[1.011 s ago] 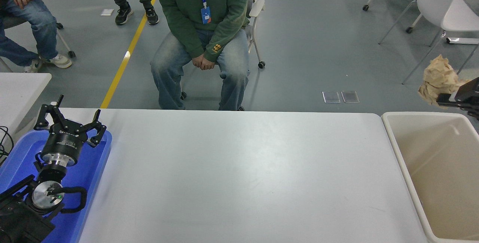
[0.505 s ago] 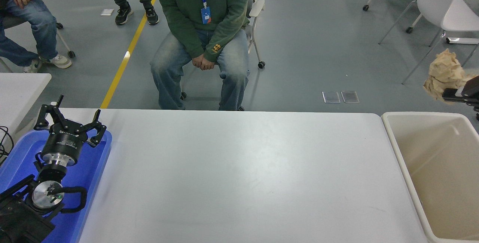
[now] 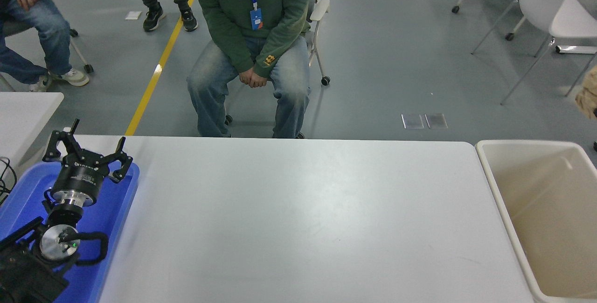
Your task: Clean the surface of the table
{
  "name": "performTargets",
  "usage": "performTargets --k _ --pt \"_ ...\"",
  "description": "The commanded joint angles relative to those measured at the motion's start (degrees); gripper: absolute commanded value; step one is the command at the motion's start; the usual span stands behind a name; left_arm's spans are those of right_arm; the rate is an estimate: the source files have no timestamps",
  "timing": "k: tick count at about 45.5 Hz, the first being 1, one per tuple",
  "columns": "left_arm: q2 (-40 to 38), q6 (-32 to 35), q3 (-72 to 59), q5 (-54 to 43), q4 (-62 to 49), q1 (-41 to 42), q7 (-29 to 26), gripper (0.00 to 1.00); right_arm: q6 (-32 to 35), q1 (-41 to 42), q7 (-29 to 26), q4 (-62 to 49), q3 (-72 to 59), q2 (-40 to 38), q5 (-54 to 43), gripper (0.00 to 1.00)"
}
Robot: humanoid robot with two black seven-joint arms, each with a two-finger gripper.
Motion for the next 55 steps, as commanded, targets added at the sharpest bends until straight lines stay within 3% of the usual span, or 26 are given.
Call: performTargets --k 1,16,28,40,55 --pt "0.00 0.00 0.00 0.01 0.00 0.00 0.00 1.00 -6.65 -1.18 -0.02 -11.67 -5.48 9.09 0.66 0.00" --pt "0.00 0.00 0.00 0.01 0.00 0.00 0.00 1.00 -16.06 -6.98 -0.11 -28.01 -5.92 23.67 0.75 0.00" --pt "0.00 0.00 0.00 0.01 0.00 0.00 0.00 1.00 -18.17 -9.53 -0.11 -46.92 -5.92 38.53 1.01 0.00" --pt "0.00 0.00 0.00 0.01 0.00 -0.08 0.00 1.00 -24.50 -13.31 -0.28 -47.80 -6.19 43.37 4.00 0.00" --pt "0.00 0.00 0.00 0.01 0.00 0.00 0.00 1.00 -27.84 -16.12 -0.72 -47.89 -6.19 45.31 7.43 0.00"
